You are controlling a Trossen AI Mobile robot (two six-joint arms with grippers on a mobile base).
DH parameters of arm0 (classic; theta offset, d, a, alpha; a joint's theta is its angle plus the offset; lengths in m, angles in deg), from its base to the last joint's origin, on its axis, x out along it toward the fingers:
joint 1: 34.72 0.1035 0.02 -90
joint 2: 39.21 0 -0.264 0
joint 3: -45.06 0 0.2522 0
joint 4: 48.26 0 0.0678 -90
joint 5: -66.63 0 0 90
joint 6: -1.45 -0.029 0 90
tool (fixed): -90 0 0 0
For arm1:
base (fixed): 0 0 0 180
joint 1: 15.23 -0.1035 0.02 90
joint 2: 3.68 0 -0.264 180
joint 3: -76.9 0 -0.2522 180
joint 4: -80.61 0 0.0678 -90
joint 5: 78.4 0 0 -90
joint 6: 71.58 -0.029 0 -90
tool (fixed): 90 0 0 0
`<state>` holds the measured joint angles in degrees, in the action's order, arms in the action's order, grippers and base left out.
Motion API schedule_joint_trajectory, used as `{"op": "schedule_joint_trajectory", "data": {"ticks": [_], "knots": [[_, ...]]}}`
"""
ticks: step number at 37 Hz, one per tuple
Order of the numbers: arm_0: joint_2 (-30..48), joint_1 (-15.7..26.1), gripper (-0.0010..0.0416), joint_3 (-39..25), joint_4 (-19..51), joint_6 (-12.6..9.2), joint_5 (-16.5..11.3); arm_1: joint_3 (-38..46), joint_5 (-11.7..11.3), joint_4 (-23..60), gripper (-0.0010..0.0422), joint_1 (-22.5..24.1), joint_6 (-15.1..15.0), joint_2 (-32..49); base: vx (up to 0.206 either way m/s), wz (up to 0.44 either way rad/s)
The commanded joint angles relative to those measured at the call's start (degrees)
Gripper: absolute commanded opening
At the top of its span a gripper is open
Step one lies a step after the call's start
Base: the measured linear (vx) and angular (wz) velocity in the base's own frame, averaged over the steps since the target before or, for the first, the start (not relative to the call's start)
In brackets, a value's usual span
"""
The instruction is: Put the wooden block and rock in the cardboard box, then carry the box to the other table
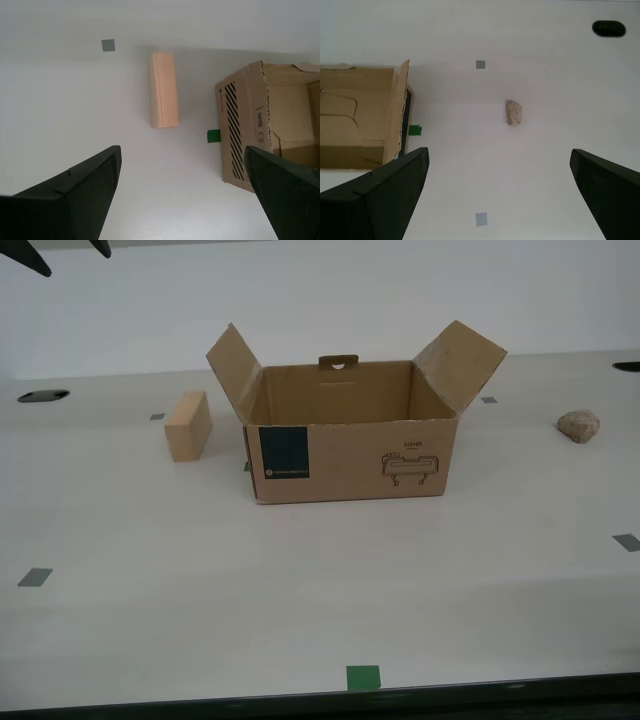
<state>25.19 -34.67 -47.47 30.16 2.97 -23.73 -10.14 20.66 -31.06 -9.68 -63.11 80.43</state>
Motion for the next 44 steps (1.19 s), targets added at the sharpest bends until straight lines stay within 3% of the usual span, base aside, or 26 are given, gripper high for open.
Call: {"op": "schedule_joint_trajectory", "data": {"ticks": [1,13,21,25,41,44], "knots": [[-0.02,0.0,0.0393,-0.04,-0.24,0.04,0.0,-0.66,-0.33,-0.5,0.0334,1.05,0.5,0.0,0.0,0.0],[-0.02,0.0,0.0394,-0.02,-0.31,-0.02,0.0,-2.43,-0.35,-0.26,0.0334,1.97,0.59,0.0,0.0,0.0],[-0.02,0.0,0.0393,-0.02,-0.31,-0.07,0.0,-2.45,-2.67,-1.38,0.0334,2.01,1.03,0.0,0.0,0.0],[-0.02,0.0,0.0394,-0.02,-0.39,-0.04,0.0,-2.49,-2.71,-1.68,0.0334,2.03,1.53,0.09,0.0,0.0],[-0.02,0.0,0.0394,-0.04,-0.39,-0.15,0.02,-1.09,-2.64,-4.79,0.0334,2.82,1.62,10.6,0.0,0.0],[0.13,0.0,0.0393,-0.02,-0.35,-1.16,0.02,0.57,-2.67,-6.01,0.0334,2.82,1.55,12.5,0.0,0.0]]}}
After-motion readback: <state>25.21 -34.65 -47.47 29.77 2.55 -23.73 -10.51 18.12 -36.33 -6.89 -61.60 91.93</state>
